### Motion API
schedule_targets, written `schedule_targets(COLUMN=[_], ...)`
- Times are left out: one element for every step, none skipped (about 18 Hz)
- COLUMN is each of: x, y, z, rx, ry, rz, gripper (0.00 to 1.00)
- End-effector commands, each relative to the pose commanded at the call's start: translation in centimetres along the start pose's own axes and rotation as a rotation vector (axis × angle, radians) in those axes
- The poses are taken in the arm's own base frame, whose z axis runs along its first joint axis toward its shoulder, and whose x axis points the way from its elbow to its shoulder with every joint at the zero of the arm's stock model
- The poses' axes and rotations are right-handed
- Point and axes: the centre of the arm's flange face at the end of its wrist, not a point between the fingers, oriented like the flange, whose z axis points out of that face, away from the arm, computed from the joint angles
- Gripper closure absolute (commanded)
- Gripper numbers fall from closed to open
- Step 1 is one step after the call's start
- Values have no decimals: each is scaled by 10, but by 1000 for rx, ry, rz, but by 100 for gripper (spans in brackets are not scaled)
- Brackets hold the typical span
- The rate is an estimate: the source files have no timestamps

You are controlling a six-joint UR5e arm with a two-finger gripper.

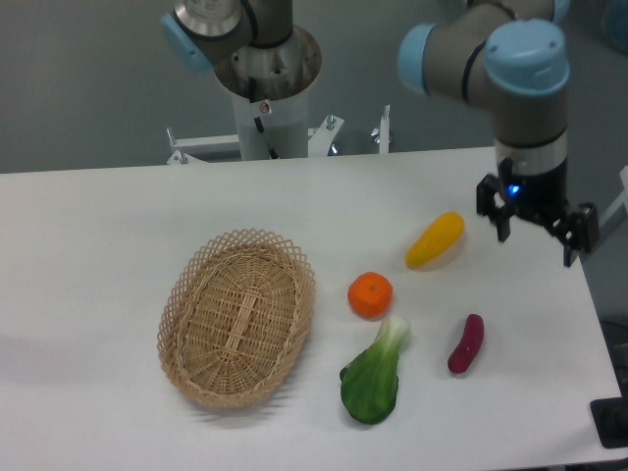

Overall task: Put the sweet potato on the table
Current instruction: 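Open the gripper, release the sweet potato, and lift the gripper away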

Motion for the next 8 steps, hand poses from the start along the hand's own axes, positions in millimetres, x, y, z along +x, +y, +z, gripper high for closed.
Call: schedule_targets(x=[1,1,1,2,3,4,5,5], y=[1,4,3,3,3,2,1,0], z=[2,2,4,4,6,7,8,8], rx=[0,1,1,4,3,2,3,3], ry=[9,12,15,17,20,23,23,23], rz=[14,21,27,32,35,36,38,39], gripper=[0,0,0,0,0,0,0,0])
